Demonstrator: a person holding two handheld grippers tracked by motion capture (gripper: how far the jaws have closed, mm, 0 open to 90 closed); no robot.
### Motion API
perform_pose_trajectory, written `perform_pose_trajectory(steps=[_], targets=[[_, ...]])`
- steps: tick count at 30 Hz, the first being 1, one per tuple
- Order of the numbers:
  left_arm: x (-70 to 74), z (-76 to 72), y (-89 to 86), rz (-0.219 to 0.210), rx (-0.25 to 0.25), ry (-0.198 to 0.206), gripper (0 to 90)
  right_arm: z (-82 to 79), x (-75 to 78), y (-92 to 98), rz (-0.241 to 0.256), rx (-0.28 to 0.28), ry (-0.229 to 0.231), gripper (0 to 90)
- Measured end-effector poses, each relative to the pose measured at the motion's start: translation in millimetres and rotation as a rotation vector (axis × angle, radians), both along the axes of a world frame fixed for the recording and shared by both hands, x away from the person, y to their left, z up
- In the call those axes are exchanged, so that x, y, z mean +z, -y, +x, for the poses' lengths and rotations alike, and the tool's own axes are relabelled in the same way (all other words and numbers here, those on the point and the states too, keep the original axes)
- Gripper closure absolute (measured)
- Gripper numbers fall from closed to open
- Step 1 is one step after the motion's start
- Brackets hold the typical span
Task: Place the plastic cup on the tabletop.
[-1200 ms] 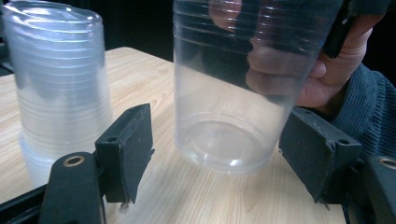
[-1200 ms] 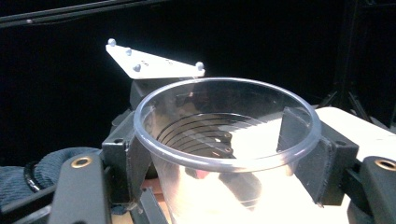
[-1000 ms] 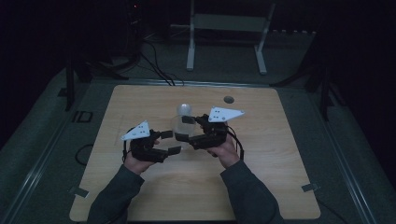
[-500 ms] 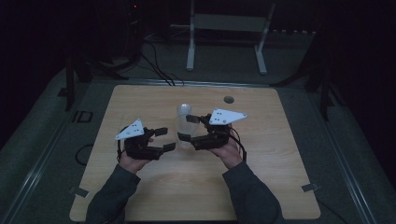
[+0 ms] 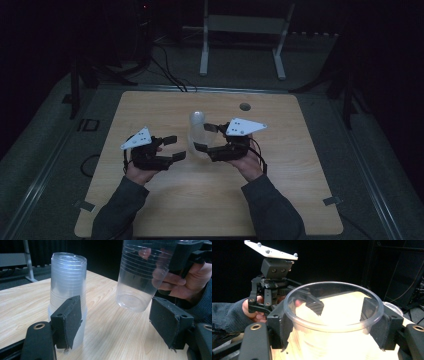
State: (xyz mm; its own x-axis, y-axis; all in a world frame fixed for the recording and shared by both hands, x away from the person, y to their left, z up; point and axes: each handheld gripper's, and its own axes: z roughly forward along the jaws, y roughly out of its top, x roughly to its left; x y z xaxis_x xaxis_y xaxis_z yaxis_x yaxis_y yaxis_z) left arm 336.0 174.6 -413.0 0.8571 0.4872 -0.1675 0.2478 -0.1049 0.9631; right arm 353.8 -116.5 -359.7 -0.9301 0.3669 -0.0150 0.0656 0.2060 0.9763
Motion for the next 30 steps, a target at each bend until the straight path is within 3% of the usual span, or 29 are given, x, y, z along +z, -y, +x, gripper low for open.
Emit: perform_pose_trajectory(steps=[30], targets=[[-3.1,0.9,-4.1,-0.010,0.016,-0.008,26.1,3.7,-7.5,23.5,-0.001,-0.102,-0.005,28.1]])
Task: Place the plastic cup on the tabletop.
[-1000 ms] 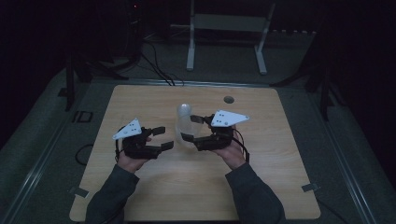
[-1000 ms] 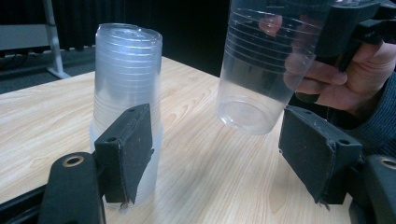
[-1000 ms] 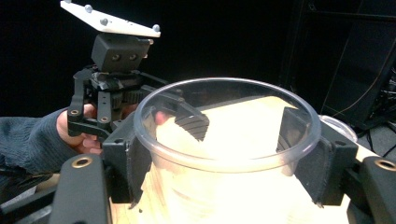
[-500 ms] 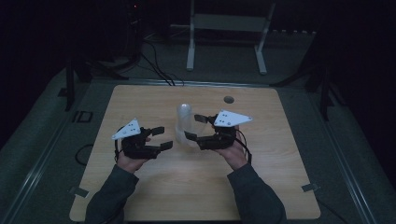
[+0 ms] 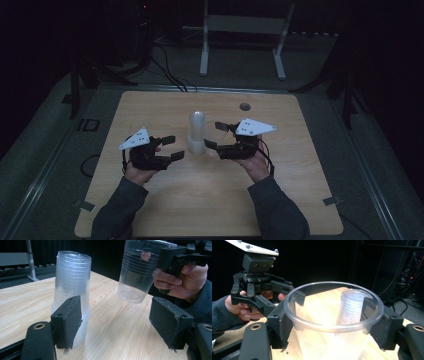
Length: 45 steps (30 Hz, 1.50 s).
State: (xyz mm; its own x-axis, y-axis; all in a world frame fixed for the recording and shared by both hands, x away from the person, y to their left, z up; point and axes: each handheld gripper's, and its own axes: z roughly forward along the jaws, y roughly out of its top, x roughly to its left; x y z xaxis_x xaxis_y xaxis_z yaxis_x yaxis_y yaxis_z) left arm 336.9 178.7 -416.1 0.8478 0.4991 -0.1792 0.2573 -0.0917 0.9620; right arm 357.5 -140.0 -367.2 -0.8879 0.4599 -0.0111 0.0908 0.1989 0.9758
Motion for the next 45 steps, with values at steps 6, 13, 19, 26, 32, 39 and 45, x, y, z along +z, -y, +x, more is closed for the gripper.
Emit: perform_pose_trajectory(steps=[6,13,19,26,32,39,45], targets=[[-0.1,-0.3,-0.2,0.002,0.001,-0.001,26.1,0.8,-2.6,4.5,0.002,-0.016,-0.005,28.1],[-0.1,-0.5,-0.9,-0.002,0.003,-0.001,26.1,2.0,-5.8,9.1,0.005,-0.028,-0.010,28.1],[0.4,-0.7,-1.3,-0.002,0.004,0.001,26.1,2.2,-8.3,11.9,0.002,-0.037,-0.016,28.1],[0.3,-0.8,-1.1,-0.001,0.005,0.001,26.3,2.6,-10.2,15.2,0.002,-0.045,-0.019,28.1],[0.3,-0.8,-0.9,0.001,0.007,0.001,26.4,3.2,-12.9,18.7,0.004,-0.055,-0.024,28.1],[0.4,-1.0,-0.9,0.003,0.007,0.002,26.4,4.0,-15.9,22.8,0.000,-0.065,-0.029,28.1],[0.3,-1.0,-1.2,0.002,0.009,0.001,26.5,4.2,-18.6,26.2,0.001,-0.073,-0.035,28.1]])
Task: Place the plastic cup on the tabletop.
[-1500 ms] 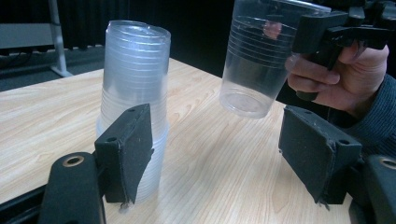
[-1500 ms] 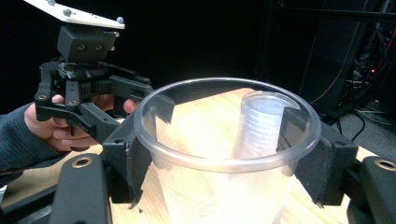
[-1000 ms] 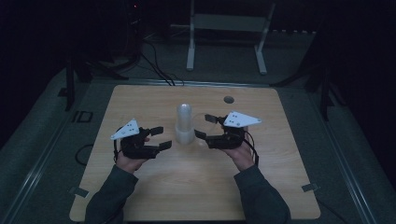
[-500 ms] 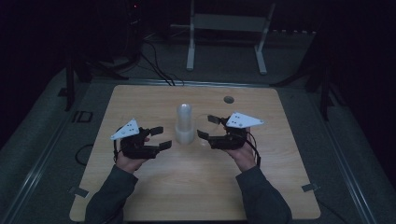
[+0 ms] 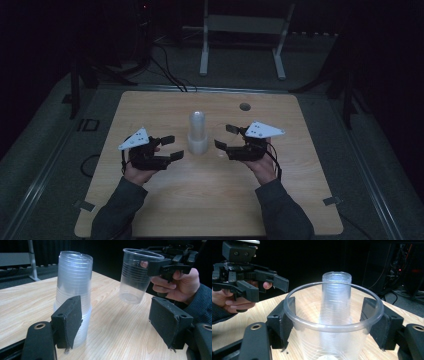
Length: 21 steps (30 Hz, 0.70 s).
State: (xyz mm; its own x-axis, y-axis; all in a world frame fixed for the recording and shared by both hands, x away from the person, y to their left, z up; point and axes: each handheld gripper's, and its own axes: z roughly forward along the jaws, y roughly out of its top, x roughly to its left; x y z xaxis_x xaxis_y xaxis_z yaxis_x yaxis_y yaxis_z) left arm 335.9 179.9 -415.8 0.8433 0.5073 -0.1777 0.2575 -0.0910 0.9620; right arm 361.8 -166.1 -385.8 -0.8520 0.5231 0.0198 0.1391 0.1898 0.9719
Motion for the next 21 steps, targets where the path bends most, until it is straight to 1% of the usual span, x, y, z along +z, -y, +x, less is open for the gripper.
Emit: perform_pose_trajectory(steps=[12,21], targets=[[0.2,0.1,-0.9,0.001,0.005,0.002,26.5,0.9,-6.1,6.9,-0.001,-0.019,-0.008,28.1],[0.1,-0.2,-2.4,-0.001,0.010,0.000,26.5,1.6,-13.7,14.9,-0.014,-0.037,-0.014,28.1]])
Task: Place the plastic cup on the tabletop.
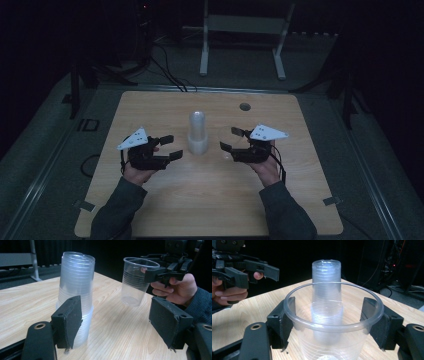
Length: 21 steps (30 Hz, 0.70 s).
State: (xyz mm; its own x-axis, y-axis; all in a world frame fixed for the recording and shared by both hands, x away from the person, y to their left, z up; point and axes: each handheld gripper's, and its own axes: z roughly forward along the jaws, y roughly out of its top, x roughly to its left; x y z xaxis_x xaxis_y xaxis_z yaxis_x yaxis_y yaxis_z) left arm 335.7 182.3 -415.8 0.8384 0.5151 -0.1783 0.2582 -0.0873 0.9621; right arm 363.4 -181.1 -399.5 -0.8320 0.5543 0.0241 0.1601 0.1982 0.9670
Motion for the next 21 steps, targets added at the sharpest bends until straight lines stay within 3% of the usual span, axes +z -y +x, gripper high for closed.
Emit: perform_pose_trajectory(steps=[21], targets=[[0.0,-0.7,-0.8,-0.004,0.006,0.001,26.5,2.2,-8.3,9.6,-0.008,-0.022,-0.015,28.1]])
